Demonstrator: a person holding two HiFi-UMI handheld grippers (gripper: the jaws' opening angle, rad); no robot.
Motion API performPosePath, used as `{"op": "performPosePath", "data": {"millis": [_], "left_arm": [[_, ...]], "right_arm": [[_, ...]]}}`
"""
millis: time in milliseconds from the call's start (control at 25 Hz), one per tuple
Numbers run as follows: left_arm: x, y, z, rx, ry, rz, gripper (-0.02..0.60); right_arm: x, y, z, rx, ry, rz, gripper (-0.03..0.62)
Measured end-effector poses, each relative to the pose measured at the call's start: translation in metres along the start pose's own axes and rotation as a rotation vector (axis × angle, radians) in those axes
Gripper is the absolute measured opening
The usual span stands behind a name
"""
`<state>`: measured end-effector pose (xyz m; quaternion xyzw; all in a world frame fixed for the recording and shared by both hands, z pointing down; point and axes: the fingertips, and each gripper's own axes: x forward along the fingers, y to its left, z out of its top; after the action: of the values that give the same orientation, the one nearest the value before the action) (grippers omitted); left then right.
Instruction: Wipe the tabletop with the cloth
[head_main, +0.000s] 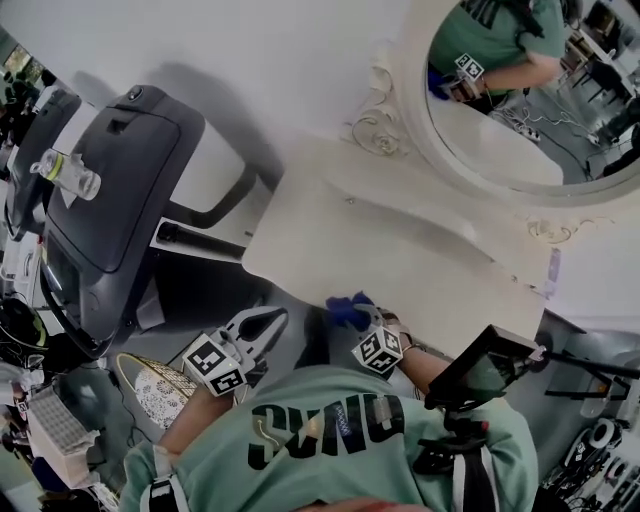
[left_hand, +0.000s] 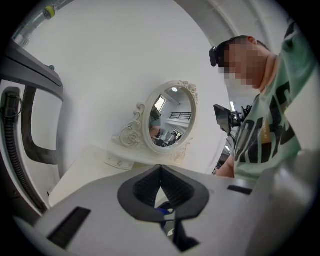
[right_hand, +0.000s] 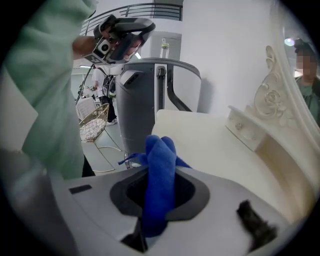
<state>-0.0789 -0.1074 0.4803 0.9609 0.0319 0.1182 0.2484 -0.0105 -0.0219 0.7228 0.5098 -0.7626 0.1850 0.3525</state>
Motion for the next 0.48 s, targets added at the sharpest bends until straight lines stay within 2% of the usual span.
{"op": "performPosePath", "data": {"millis": [80, 200, 280, 360, 480], "left_arm": [[0.002, -0.004, 0.001, 0.002, 0.000, -0.008, 0.007], [0.003, -0.004, 0.000, 0.005, 0.006, -0.007, 0.006], [0.002, -0.004, -0.002, 0.000, 0.008, -0.002, 0.006], [0.001, -0.004, -0.003, -0.004, 0.010, -0.002, 0.006], [-0.002, -0.003, -0.003, -0.004, 0.013, 0.004, 0.006]], "right_arm": [[-0.005, -0.044, -0.005, 0.071, -0.023, -0.084, 0.061], [-0.017, -0.161, -0.026, 0.249, -0.004, -0.329, 0.062], [-0.025, -0.229, -0.040, 0.306, 0.027, -0.466, 0.063], [-0.030, -0.271, -0.052, 0.320, 0.070, -0.545, 0.062], [-0.028, -0.300, -0.066, 0.365, 0.124, -0.593, 0.063]]}}
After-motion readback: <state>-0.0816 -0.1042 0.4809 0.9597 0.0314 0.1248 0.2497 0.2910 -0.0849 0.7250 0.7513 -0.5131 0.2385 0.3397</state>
